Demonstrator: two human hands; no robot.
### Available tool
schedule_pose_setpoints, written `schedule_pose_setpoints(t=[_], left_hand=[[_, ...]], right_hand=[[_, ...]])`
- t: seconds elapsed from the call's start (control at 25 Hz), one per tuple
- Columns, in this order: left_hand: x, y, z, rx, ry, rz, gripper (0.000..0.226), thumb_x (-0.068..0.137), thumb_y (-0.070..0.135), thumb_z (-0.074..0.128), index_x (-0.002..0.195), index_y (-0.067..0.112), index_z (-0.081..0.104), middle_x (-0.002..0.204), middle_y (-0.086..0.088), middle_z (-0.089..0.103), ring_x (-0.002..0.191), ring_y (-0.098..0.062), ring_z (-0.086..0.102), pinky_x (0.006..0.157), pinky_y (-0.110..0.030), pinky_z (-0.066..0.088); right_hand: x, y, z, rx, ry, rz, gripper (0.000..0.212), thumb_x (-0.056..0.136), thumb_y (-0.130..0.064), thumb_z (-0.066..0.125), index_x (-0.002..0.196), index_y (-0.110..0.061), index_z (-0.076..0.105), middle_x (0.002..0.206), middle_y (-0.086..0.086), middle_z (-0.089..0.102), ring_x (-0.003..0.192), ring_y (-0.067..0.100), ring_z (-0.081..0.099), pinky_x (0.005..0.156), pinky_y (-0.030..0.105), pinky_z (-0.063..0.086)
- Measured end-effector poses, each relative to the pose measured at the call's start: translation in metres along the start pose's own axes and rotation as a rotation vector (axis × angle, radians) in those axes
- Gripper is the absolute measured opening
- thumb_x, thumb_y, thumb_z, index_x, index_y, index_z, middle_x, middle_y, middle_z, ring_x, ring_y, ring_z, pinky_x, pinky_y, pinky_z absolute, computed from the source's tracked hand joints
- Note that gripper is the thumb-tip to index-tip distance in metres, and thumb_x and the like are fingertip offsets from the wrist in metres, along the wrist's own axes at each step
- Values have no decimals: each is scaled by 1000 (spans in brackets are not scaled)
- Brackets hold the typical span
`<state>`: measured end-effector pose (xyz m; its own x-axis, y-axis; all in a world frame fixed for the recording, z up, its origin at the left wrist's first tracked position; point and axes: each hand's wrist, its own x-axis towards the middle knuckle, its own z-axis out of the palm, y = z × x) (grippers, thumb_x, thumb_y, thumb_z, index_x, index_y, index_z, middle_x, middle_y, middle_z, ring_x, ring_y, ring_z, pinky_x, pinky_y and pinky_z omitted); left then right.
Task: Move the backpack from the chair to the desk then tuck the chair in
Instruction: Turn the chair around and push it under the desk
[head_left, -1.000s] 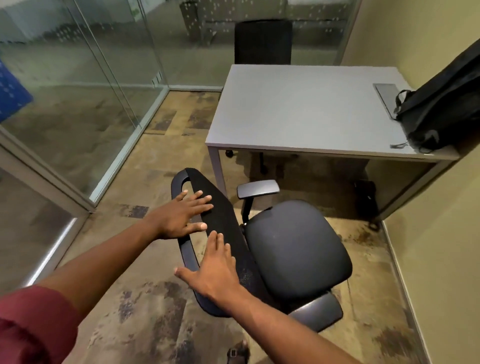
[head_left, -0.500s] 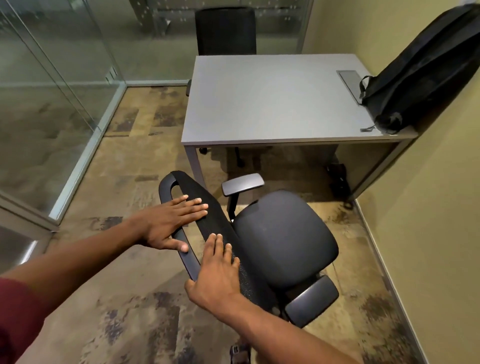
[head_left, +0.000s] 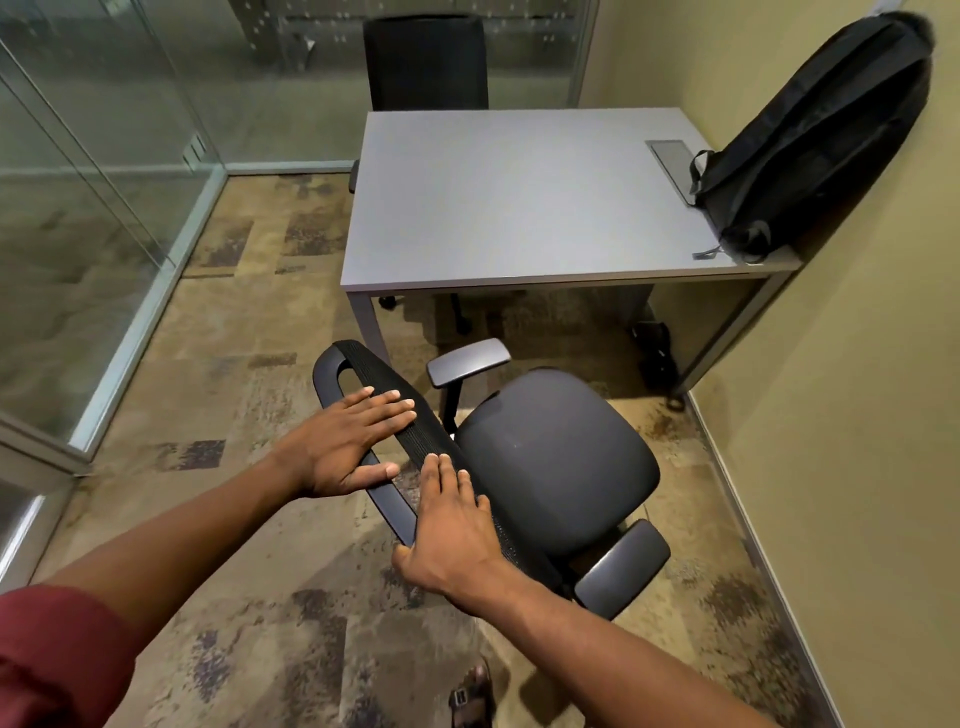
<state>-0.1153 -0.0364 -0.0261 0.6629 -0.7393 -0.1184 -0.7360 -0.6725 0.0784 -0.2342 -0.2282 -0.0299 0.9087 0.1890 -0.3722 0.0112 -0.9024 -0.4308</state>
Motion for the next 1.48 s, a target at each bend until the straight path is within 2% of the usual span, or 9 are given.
schedule_pose_setpoints(t=[0.36,0.52,0.72,0.92,1.04,1.24,1.48], left_hand=[[45,72,10,-22,96,-169,87,92,75,12,155,18,29,162,-1,28,152,-15,15,124,-36,4],[69,112,15,-51,131,-228,85,93,76,15,153,19,34,160,-2,35,151,-18,21,124,-39,10],[100,140,10,-100,91,-176,80,95,72,8,154,25,32,159,5,36,151,-12,19,124,-35,7],[115,173,8,-143,157,-286,66,97,61,19,145,25,49,145,5,55,140,-14,40,122,-40,17],[128,202,5,-148,215,-336,61,97,54,23,135,23,59,134,5,63,127,-14,53,115,-39,28],[149,230,2,-159,256,-400,59,94,49,27,129,21,65,130,3,67,122,-15,58,110,-39,35],[170,236,-2,-148,235,-420,50,94,42,35,130,22,64,132,2,66,124,-14,57,111,-37,33]], right_hand=[[-13,71,-31,-120,50,71,119,73,-42,78,157,-16,-2,166,8,7,151,35,11,119,57,17],[-27,119,-50,-173,123,33,108,76,-41,71,157,-19,4,165,7,15,150,33,17,119,54,18],[-38,187,-79,-240,119,-63,97,81,-41,63,158,-24,6,164,3,21,149,27,23,120,47,20],[-45,248,-108,-301,71,-133,95,75,-45,56,157,-24,12,163,1,27,147,25,28,119,44,24],[-46,275,-121,-342,49,-161,91,77,-37,57,156,-26,13,162,-1,28,146,23,30,117,47,26],[-45,305,-139,-371,-4,-189,88,80,-26,54,157,-25,10,164,-1,22,148,26,26,116,56,25],[-38,322,-154,-374,-39,-226,87,83,-35,49,158,-21,7,166,2,15,149,31,22,116,60,22]])
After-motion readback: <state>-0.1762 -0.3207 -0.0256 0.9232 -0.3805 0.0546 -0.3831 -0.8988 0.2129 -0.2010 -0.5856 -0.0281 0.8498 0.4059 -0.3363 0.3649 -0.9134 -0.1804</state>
